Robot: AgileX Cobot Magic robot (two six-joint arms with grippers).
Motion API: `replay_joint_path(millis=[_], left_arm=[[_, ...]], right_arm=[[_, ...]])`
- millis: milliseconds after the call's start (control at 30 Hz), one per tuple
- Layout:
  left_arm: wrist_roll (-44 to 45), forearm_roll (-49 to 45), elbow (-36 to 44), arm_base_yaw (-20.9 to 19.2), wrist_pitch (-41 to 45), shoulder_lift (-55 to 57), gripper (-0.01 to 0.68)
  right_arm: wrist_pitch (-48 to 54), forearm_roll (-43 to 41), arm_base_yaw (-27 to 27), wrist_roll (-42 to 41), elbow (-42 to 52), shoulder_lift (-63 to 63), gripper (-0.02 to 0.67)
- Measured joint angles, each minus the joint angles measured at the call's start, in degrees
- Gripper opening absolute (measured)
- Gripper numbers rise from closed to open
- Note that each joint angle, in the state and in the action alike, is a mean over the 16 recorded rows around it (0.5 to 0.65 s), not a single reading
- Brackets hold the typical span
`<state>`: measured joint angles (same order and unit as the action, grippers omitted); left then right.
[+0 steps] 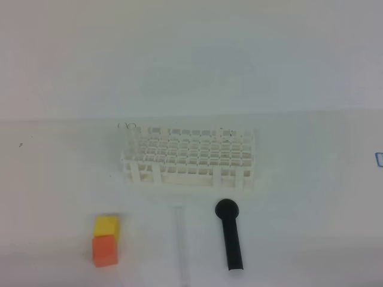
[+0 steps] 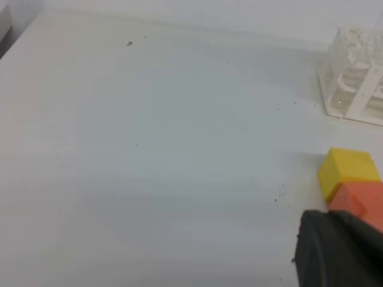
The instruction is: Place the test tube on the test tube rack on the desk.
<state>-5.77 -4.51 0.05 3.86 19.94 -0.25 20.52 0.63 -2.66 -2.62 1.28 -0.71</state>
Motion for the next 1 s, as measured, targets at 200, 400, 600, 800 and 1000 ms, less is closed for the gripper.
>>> replay_joint_path(millis=[200, 400, 600, 800, 1000], left_arm=[[-1.5, 2.8, 0.0, 0.0, -1.8, 0.0, -0.001], [-5.7, 14.0, 0.0, 0.0, -8.7, 0.0, -0.001], [-10.0, 27.6, 0.0, 0.0, -17.7, 0.0, -0.001], [-12.3, 36.1, 0.0, 0.0, -23.9, 0.0, -0.001], [-12.6, 37.2, -0.2, 0.1, -24.1, 0.0, -0.001]], right_arm=[[0.0, 0.0, 0.0, 0.0, 0.0, 0.0, -0.001], [0.0, 0.0, 0.0, 0.0, 0.0, 0.0, -0.001], [0.0, -1.0, 0.0, 0.0, 0.0, 0.0, -0.001], [0.0, -2.5, 0.0, 0.0, 0.0, 0.0, -0.001], [-0.1, -4.3, 0.0, 0.0, 0.0, 0.0, -0.001]])
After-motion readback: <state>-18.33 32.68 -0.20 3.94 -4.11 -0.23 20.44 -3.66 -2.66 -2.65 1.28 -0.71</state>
